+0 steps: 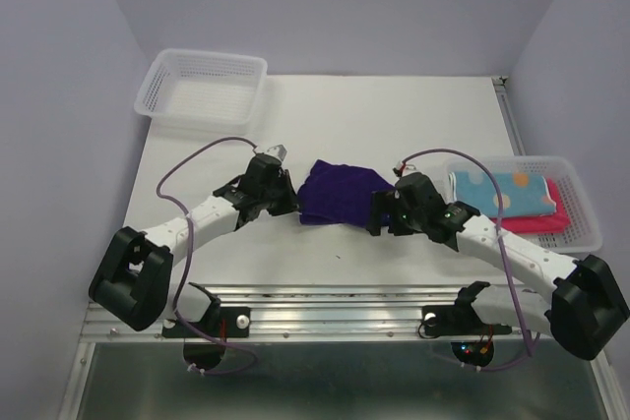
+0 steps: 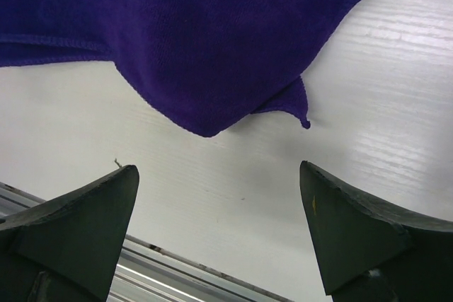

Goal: Fold and stack the towels
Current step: Flatten out the crumpled towel

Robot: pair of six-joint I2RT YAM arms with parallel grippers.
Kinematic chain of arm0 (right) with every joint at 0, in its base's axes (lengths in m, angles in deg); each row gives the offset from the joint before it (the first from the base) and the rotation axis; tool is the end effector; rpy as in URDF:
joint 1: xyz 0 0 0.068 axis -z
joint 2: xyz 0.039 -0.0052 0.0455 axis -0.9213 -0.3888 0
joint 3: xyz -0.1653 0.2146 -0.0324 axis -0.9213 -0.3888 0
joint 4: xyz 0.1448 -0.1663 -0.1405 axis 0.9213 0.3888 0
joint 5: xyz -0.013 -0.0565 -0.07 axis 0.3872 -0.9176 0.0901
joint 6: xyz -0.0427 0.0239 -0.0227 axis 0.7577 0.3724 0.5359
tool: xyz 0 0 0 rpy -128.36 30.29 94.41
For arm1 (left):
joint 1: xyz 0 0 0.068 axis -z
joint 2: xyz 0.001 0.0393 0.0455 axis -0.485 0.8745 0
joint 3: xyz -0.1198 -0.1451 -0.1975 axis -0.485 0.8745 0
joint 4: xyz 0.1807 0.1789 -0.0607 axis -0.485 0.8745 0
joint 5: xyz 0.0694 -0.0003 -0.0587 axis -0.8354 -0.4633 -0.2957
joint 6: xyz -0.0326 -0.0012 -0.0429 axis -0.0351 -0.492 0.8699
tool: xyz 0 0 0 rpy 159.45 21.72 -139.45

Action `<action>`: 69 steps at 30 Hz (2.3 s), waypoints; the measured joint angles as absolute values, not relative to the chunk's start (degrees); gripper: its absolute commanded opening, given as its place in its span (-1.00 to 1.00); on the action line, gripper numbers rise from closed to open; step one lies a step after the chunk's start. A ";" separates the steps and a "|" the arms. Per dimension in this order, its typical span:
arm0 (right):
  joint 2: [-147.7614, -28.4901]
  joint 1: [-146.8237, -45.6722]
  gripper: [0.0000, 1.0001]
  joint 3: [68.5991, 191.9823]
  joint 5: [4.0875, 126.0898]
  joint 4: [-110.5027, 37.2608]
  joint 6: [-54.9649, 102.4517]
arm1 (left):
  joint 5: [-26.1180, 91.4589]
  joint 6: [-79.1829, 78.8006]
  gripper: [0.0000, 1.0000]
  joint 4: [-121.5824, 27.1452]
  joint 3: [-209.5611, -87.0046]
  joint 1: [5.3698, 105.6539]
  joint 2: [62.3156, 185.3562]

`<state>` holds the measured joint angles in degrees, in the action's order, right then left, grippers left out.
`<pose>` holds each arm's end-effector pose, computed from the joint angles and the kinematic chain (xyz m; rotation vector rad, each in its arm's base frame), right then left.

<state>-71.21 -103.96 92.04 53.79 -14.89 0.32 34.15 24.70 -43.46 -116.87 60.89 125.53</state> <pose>0.1794 0.1313 0.2115 -0.1132 2.4743 0.4442 0.2344 -0.1528 0.2068 0.0033 2.3576 -0.8114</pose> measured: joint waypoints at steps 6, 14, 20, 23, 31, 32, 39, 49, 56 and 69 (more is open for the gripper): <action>-74.16 -105.86 1.00 92.04 53.79 -15.00 0.32 | 30.80 24.50 -0.70 -40.25 -120.25 61.31 124.85; -74.20 -105.95 1.00 92.04 53.37 -15.39 0.32 | 28.22 24.24 -0.63 -37.87 -120.82 61.31 129.40; -74.13 -106.04 1.00 92.04 53.15 -15.39 0.32 | 27.13 24.13 -0.45 -37.56 -121.35 61.31 133.75; -74.13 -106.17 1.00 92.04 53.11 -15.37 0.32 | 26.89 24.02 -0.32 -37.54 -121.61 61.31 135.10; -73.39 -106.21 1.00 92.04 52.96 -15.39 0.32 | 26.74 23.78 -1.00 -37.56 -122.35 61.31 135.82; -73.39 -106.21 1.00 92.04 52.93 -15.37 0.32 | 26.74 23.71 -1.00 -37.54 -122.40 61.31 135.82; -73.24 -106.21 1.00 92.02 52.91 -15.33 0.62 | 26.69 23.67 -1.00 -36.49 -122.77 62.03 134.69; -73.52 -114.08 1.00 92.31 47.78 -15.30 4.30 | 29.12 23.23 -1.00 -34.66 -126.09 62.77 124.33; -84.04 -118.45 1.00 94.84 37.83 -14.96 4.01 | 29.45 23.25 -1.00 -33.76 -126.53 62.77 123.10; -90.75 -118.61 0.66 98.23 23.10 -14.58 -1.28 | 29.23 23.19 -1.00 -32.30 -126.53 62.79 122.25</action>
